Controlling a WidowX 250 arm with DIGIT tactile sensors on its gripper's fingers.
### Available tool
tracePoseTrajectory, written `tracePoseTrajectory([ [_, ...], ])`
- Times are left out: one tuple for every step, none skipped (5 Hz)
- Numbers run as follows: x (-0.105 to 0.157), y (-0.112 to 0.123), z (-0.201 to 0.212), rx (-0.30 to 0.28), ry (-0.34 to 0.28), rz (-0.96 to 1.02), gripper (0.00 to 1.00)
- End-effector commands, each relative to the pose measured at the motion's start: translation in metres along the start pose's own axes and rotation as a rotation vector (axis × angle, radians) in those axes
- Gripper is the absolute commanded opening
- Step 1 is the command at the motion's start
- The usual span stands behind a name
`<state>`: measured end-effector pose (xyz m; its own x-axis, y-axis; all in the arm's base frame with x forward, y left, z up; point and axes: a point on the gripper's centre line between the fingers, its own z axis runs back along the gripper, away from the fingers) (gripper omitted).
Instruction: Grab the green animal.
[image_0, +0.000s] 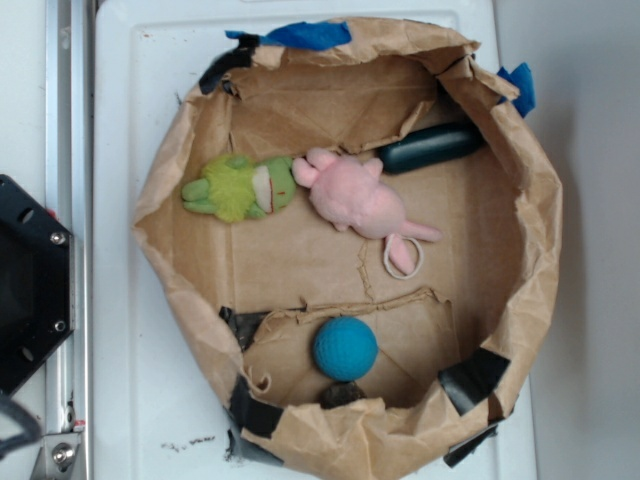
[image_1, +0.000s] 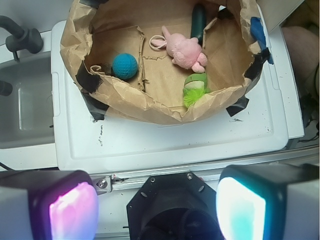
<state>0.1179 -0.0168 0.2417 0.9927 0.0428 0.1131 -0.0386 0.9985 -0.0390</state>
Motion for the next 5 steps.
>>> tracePoseTrajectory([
  [0.034,0.016,-0.006,-0.001,0.001,0.009,1.00],
  [0.062,0.028,-0.013,-0.015,0.018,0.021,1.00],
  [0.079,0.033,-0.026,-0.040,0.032,-0.048,1.00],
  [0.102,0.041,-0.052,-0.052,0.054,-0.126,1.00],
  [0.129,0.061,-0.082,-0.073,0.083,-0.149,1.00],
])
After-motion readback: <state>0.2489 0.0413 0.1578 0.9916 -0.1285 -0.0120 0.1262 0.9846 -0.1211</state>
